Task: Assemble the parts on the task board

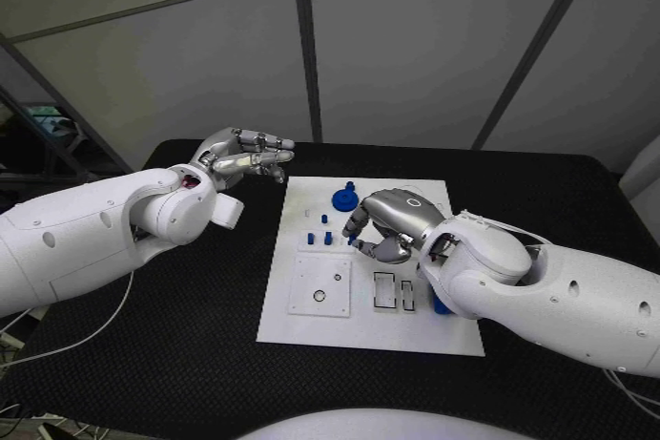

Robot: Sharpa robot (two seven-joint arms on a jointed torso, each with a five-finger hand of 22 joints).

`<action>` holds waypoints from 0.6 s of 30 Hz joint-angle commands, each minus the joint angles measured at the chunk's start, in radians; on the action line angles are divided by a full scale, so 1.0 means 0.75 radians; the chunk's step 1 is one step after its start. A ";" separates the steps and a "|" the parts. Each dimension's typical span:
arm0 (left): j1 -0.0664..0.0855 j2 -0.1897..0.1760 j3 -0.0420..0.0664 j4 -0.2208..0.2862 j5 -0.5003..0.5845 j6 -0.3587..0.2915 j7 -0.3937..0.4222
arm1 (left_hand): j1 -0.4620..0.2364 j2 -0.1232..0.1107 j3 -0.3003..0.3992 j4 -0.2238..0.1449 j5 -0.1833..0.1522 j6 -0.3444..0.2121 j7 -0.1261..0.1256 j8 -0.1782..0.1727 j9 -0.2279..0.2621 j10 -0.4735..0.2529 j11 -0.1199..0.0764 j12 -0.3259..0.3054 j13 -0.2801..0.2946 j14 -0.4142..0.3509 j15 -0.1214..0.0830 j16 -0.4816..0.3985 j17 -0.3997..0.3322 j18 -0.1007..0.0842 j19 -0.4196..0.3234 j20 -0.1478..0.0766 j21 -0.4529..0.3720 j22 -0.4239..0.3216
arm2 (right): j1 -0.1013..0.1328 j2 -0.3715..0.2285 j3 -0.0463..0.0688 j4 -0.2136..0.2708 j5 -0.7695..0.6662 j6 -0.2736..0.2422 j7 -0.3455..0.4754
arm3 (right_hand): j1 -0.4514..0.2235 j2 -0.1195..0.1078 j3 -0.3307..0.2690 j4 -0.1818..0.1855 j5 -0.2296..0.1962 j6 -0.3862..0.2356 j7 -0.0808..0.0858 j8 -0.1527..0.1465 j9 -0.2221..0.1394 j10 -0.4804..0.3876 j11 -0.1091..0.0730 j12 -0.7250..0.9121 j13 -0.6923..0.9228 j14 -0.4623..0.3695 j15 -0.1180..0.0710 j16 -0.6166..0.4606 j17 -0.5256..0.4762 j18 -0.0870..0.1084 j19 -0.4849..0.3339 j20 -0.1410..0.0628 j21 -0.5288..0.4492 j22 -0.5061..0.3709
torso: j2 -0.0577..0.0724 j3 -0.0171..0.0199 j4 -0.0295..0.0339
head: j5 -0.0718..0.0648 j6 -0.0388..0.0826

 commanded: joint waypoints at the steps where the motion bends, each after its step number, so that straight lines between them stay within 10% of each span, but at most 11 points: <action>1: 0.001 0.007 0.001 0.001 0.007 0.020 0.000 | -0.008 0.001 0.007 0.001 0.004 -0.001 0.009 -0.009 -0.002 -0.011 0.002 0.002 -0.002 -0.005 0.005 -0.005 -0.001 -0.010 -0.008 0.005 0.008 0.002 | -0.019 0.025 -0.003 -0.019 0.028 0.043 0.029 | -0.010 0.004 -0.002 -0.006 0.007 0.001 0.000 -0.002 0.000 0.004 0.003 0.001 0.001 0.079 -0.008 0.008 0.002 -0.020 0.009 -0.001 0.005 0.000 | 0.001 0.0024 -0.0023 | 0.019 -0.007; 18: 0.001 0.024 0.001 -0.005 0.007 0.026 -0.001 | -0.013 0.001 0.008 0.002 0.004 0.000 0.009 -0.008 -0.002 -0.010 0.002 0.003 -0.001 -0.005 0.006 -0.006 -0.002 -0.010 -0.010 0.006 0.008 0.003 | -0.066 0.092 -0.017 -0.076 0.027 0.095 0.041 | -0.014 0.006 -0.004 -0.007 0.010 -0.003 0.002 -0.005 -0.001 0.002 0.005 0.000 0.001 0.078 -0.007 0.010 0.002 -0.020 0.008 0.000 0.006 0.000 | 0.002 -0.0004 -0.0022 | 0.080 -0.041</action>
